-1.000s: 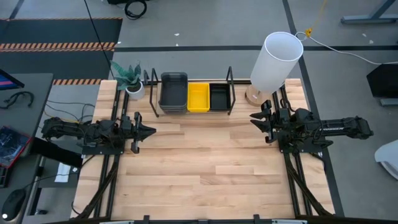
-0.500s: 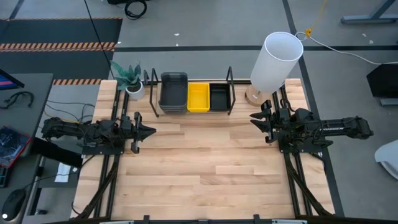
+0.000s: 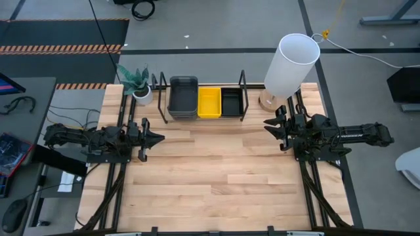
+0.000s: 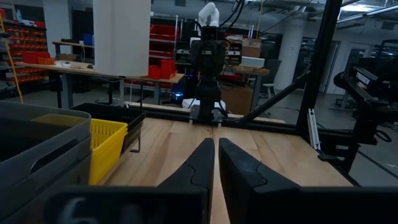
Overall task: Stack baskets on shelf by color
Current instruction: Return to Home Position
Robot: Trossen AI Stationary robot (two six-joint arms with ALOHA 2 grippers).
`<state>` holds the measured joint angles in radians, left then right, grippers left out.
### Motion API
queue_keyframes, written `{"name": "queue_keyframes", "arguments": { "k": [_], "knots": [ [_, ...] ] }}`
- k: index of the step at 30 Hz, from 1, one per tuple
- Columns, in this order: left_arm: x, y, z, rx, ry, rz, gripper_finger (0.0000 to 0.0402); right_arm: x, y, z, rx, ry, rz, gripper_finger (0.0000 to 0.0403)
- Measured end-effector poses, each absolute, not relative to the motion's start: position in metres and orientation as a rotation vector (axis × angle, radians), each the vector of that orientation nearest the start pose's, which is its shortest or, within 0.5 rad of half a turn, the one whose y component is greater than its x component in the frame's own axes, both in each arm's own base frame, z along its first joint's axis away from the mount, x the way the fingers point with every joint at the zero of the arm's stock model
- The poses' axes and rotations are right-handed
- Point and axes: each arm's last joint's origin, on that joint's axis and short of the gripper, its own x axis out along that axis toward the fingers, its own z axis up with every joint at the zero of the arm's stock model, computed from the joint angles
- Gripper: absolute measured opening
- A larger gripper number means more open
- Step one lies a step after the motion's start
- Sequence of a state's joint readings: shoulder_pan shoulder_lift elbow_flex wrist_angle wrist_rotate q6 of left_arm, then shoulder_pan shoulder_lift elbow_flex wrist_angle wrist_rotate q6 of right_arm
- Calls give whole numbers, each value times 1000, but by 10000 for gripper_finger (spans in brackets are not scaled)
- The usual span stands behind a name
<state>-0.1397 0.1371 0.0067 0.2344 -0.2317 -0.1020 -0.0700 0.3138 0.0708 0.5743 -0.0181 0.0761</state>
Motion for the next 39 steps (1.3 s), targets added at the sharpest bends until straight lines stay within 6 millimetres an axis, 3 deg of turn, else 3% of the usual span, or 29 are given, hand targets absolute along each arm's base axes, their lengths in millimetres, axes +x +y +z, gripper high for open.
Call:
{"name": "queue_keyframes", "arguments": {
  "k": [9, 39],
  "knots": [
    [105, -8, 177, -121, -107, 86, 40, 112, -7, 216, 61, -333, -39, 116],
    [105, -8, 177, -121, -107, 87, 28, 112, -7, 216, 61, -333, -39, 116]
  ]
}}
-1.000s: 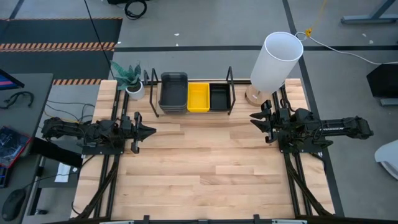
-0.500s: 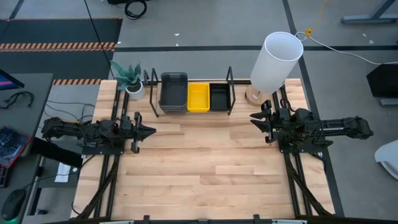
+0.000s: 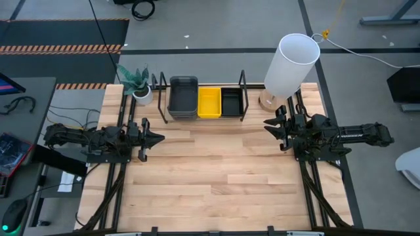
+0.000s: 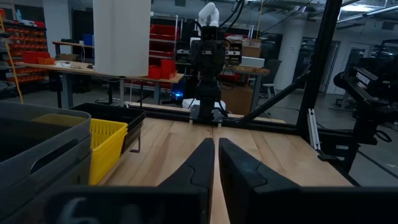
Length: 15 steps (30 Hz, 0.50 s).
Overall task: Stack baskets on shelf by color
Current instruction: Return to Home Position
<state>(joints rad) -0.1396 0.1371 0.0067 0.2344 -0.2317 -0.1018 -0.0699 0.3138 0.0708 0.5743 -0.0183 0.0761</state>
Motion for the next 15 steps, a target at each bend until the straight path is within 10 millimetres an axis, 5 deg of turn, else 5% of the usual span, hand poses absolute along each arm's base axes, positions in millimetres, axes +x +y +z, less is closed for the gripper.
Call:
{"name": "queue_keyframes", "arguments": {
  "k": [15],
  "knots": [
    [105, -8, 177, -121, -107, 87, 37, 112, -7, 216, 61, -333, -38, 116]
  ]
}}
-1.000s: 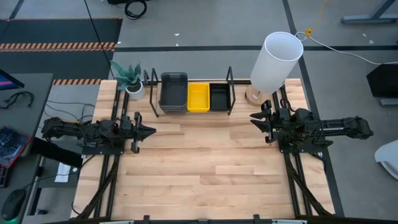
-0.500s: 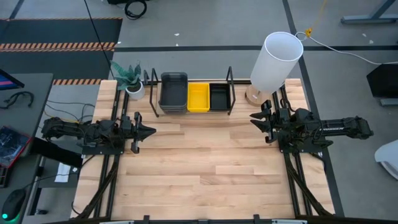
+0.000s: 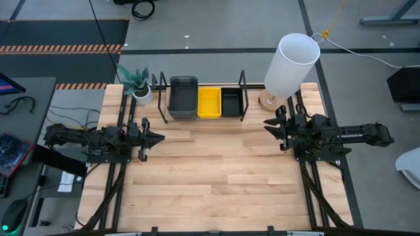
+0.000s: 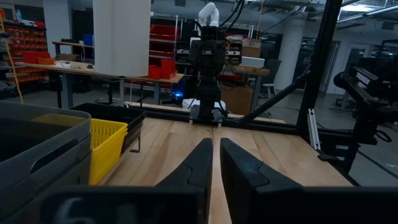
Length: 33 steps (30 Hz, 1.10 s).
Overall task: Stack baskets on shelf by color
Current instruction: Return to Home Position
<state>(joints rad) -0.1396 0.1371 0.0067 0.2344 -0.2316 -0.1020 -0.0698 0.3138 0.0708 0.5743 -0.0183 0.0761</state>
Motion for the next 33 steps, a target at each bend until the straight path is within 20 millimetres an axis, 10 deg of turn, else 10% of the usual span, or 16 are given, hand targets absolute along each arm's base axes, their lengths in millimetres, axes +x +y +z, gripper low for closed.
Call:
{"name": "queue_keyframes", "arguments": {
  "k": [33],
  "knots": [
    [105, -8, 177, -121, -107, 87, 35, 112, -7, 216, 61, -333, -39, 116]
  ]
}}
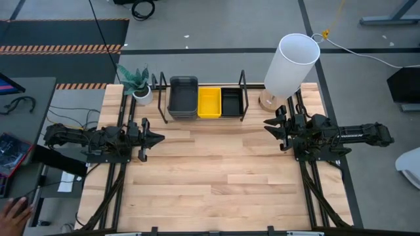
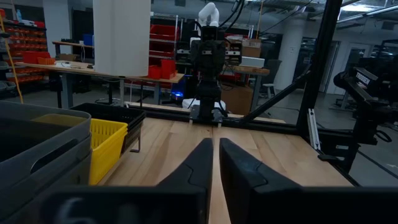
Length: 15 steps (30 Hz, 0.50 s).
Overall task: Stack baskets on shelf by color
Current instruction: Return to Home Position
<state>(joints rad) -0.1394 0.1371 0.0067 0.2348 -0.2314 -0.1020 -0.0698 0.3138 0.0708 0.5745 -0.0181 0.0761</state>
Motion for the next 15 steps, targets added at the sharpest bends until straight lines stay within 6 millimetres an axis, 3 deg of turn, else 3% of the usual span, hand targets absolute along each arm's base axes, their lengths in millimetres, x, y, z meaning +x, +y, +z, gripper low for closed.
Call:
{"name": "queue_keyframes", "arguments": {
  "k": [15],
  "knots": [
    [105, -8, 177, -121, -107, 86, 29, 112, -7, 216, 61, -333, -38, 116]
  ]
}}
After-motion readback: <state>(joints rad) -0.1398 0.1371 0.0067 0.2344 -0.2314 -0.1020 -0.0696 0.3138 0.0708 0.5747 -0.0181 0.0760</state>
